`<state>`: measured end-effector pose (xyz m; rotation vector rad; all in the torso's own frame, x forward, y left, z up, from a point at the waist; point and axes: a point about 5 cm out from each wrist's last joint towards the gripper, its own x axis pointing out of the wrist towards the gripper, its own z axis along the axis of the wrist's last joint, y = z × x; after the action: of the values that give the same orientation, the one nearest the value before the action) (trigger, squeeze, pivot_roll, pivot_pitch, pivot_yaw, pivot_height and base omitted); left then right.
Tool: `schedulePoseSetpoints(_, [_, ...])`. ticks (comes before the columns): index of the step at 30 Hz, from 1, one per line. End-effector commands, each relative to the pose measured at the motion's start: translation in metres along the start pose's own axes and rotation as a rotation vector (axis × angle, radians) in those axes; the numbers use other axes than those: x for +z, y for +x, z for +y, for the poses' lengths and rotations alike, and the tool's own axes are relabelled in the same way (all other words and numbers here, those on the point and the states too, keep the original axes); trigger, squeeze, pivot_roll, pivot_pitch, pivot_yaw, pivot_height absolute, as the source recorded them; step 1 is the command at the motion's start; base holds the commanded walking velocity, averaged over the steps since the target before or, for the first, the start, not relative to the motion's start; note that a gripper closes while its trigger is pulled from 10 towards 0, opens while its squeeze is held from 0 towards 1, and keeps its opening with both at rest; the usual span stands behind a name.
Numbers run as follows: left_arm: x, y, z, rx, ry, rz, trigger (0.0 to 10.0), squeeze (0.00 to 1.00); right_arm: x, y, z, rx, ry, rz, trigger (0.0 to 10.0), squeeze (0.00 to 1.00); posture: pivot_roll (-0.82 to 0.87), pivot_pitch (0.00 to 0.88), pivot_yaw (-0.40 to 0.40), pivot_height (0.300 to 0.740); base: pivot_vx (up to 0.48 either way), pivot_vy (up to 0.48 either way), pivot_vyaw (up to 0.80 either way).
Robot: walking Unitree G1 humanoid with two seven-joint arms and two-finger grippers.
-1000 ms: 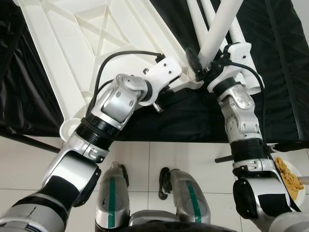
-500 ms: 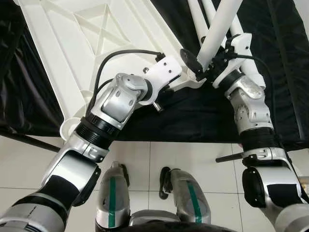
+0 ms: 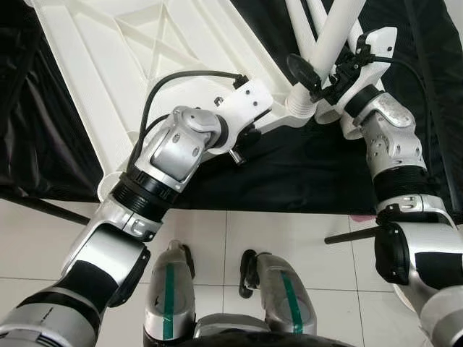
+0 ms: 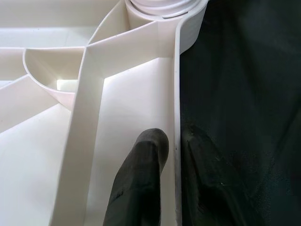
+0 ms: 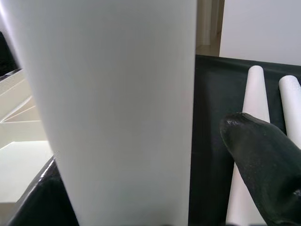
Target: Building children table
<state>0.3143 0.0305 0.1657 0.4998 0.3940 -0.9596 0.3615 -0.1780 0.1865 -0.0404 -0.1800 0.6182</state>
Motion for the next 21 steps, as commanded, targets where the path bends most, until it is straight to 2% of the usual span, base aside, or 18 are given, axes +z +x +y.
schedulePoseSetpoints(1, [0.003, -0.002, 0.003, 0.041, 0.018, -0.01, 10.0, 0.0, -0.01, -0.003, 0.016, 0.144, 0.001, 0.042, 10.0, 0.0, 0.07, 0.075, -0.009, 0.74, 0.0, 0.0, 0.0])
schedulePoseSetpoints(7, [0.003, -0.001, 0.001, 0.029, 0.022, -0.012, 10.0, 0.0, -0.012, -0.004, 0.015, 0.205, 0.007, 0.062, 10.0, 0.0, 0.06, 0.071, -0.006, 0.74, 0.0, 0.0, 0.0])
schedulePoseSetpoints(8, [0.003, -0.001, 0.0, 0.022, 0.025, -0.011, 10.0, 0.0, -0.012, -0.004, 0.013, 0.209, 0.006, 0.066, 5.8, 0.0, 0.06, 0.071, -0.006, 0.74, 0.0, 0.0, 0.0])
schedulePoseSetpoints(11, [0.002, -0.001, -0.001, 0.018, 0.028, -0.01, 10.0, 0.0, -0.012, -0.003, 0.012, 0.212, 0.004, 0.068, 5.8, 0.0, 0.06, 0.071, -0.006, 0.74, 0.0, 0.0, 0.0])
schedulePoseSetpoints(12, [0.001, 0.0, -0.002, 0.014, 0.029, -0.007, 10.0, 0.0, -0.012, -0.003, 0.012, 0.215, 0.007, 0.07, 2.6, 0.0, 0.06, 0.07, -0.006, 0.74, 0.0, 0.0, 0.0])
schedulePoseSetpoints(13, [-0.004, 0.002, -0.003, 0.012, 0.026, 0.014, 10.0, 0.0, -0.012, -0.003, 0.012, 0.218, 0.003, 0.074, 10.0, 0.0, 0.06, 0.075, -0.006, 0.74, 0.0, 0.0, 0.0])
schedulePoseSetpoints(21, [-0.019, 0.009, -0.004, 0.02, 0.009, 0.071, 10.0, 0.0, -0.014, -0.003, 0.013, 0.214, 0.0, 0.097, 10.0, 0.0, 0.06, 0.082, -0.005, 0.74, 0.0, 0.0, 0.0])
